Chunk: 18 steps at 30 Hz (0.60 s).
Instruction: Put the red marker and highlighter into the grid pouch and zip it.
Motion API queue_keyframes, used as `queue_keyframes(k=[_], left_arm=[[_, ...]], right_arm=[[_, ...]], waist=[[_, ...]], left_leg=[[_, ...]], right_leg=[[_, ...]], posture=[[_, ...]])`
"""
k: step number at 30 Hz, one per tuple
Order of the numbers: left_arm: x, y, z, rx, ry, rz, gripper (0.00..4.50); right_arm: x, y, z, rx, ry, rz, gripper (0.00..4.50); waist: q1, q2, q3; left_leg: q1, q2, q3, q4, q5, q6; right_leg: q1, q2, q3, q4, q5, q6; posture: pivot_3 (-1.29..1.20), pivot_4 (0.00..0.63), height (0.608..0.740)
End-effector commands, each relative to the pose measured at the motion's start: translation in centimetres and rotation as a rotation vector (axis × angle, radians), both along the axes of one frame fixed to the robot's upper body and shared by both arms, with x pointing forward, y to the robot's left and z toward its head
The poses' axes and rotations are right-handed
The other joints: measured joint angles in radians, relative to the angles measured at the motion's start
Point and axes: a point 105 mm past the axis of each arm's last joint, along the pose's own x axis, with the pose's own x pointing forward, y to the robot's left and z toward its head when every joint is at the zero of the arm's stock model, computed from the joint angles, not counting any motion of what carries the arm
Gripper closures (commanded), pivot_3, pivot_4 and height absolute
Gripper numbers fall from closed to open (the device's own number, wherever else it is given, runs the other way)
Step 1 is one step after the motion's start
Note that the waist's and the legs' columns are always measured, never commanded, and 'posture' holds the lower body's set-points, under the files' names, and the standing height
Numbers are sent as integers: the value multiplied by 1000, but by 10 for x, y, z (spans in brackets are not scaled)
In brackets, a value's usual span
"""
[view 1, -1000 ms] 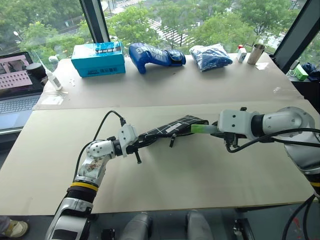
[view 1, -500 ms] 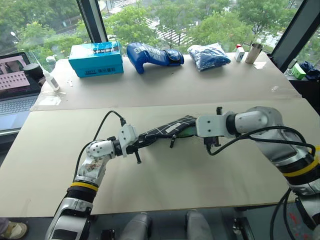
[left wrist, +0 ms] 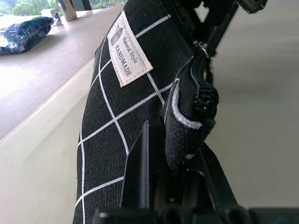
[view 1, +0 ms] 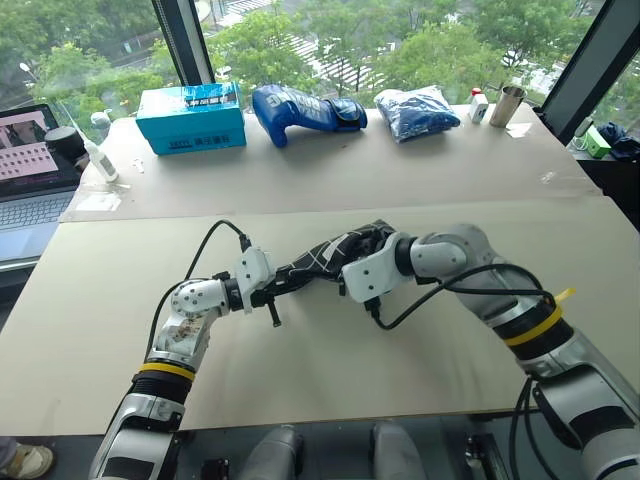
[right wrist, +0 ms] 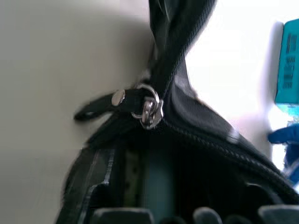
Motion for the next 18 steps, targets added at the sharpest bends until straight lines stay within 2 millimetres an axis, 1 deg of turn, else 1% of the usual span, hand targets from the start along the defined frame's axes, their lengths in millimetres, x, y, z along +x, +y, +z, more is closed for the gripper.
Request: queue_keyframes(k=[1,2,3,6,7,8,10,11,12,13,14,16,17,18], left_arm=[[0,-1,13,-16,-62,-6,4500],[0,-1,13,-15,-62,-6,4500],[0,-1,13,-15,-61,-5,4500],[-1,0,12,-16,-59,-3,4500],[-1,1,12,-16,-59,-3,4500],[-1,1,12,-15,-59,-3,4500],[-1,1,12,-16,-59,-1,4500],[-1,1,12,-16,-60,1,4500],[0,2,13,-17,-61,3,4500],[0,2,13,-18,-62,5,4500],[0,3,13,-18,-62,6,4500],[1,4,13,-18,-62,10,4500],[1,5,14,-19,-62,12,4500],[1,5,14,-19,-62,13,4500]], right_arm=[[7,-16,42,143,-6,-78,337],[8,-25,50,162,8,-94,10],[10,-37,59,197,40,-142,10],[13,-75,83,261,51,-230,10],[12,-87,87,282,70,-273,10],[8,-99,89,295,108,-300,10],[-5,-120,90,365,237,-364,10],[-14,-129,88,400,311,-380,10],[-23,-138,81,426,402,-410,10],[-30,-143,77,440,461,-427,10],[-35,-150,68,459,511,-458,10],[-41,-158,44,521,617,-541,10],[-43,-159,32,555,661,-575,10],[-44,-156,20,606,697,-601,10]], waist=[[0,0,0],[1,0,0],[2,0,0],[3,0,0],[3,0,0],[2,0,0],[2,0,0],[3,0,0],[3,0,0],[3,0,0],[4,0,0],[2,0,0],[1,0,0],[1,0,0]], left_leg=[[0,0,-1,0,0,0],[0,0,-1,0,0,0],[0,0,-1,0,0,0],[0,0,-1,0,0,0],[-1,0,-1,0,0,0],[0,0,-1,0,0,0],[0,0,0,-1,0,0],[0,1,0,-1,0,0],[0,1,0,-1,0,1],[0,1,1,-1,0,1],[-1,1,1,-1,0,1],[0,1,1,-1,-1,1],[0,1,1,-1,-1,2],[0,1,0,0,-2,3]], right_leg=[[0,0,0,0,0,0],[0,0,0,0,0,0],[0,0,0,-1,0,0],[0,0,0,-1,0,0],[0,0,0,-1,0,0],[0,0,0,-1,0,0],[0,0,0,-1,0,0],[0,0,0,-1,0,0],[0,0,-1,-1,0,0],[0,0,-1,-1,0,0],[0,0,0,-1,0,0],[1,0,0,-1,0,0],[2,0,0,-1,0,0],[2,0,1,-1,0,0]], posture=[[0,150,740],[0,150,740],[0,150,740],[0,150,740],[0,150,740],[0,150,740],[0,150,740],[0,150,740],[0,150,740],[0,150,740],[0,150,740],[0,150,740],[0,150,740],[0,150,740]])
